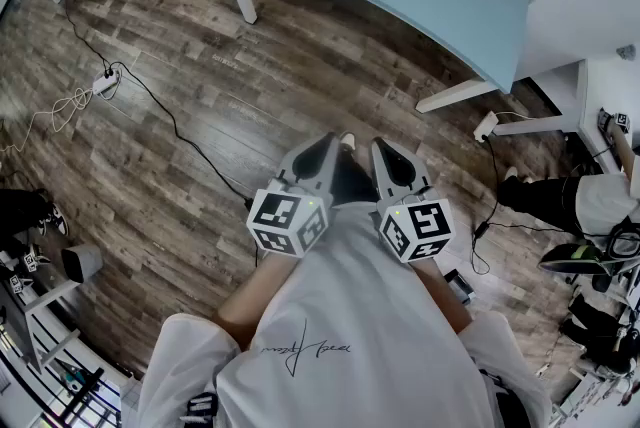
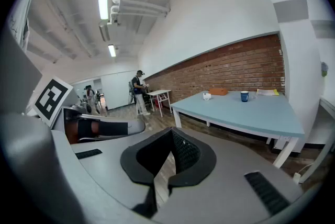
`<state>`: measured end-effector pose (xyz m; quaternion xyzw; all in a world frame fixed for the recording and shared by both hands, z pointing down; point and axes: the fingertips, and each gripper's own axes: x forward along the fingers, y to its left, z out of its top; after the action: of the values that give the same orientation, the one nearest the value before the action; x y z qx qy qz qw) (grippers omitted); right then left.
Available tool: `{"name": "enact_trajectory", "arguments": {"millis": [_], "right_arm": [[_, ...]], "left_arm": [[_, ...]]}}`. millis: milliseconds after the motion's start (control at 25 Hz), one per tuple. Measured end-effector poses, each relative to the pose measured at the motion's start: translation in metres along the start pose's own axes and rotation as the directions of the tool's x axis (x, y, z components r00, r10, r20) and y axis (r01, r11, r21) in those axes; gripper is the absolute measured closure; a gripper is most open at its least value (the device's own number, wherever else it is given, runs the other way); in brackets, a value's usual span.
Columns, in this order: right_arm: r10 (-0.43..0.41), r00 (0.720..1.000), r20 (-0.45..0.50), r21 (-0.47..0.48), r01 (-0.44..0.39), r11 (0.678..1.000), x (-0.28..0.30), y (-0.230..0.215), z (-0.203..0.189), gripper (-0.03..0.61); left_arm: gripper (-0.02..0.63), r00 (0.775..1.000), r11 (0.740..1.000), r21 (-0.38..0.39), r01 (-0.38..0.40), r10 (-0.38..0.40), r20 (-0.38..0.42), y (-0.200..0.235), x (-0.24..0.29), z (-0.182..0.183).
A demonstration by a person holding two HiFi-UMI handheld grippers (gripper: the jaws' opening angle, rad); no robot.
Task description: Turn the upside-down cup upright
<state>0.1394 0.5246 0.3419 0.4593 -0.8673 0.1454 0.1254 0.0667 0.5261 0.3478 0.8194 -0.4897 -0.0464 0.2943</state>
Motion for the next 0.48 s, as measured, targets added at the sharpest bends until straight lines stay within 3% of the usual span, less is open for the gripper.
{"name": "enact_trajectory", "arguments": {"millis": [480], "right_arm": [[0.032, 0.999, 0.013, 0.047, -0.033, 0.998, 0.033, -0.022, 0.020, 0.558]], "left_arm": [[0.604, 0.998, 0.997, 0.062, -0.055, 0.056, -0.022, 0.013, 0.037, 0.022]]}}
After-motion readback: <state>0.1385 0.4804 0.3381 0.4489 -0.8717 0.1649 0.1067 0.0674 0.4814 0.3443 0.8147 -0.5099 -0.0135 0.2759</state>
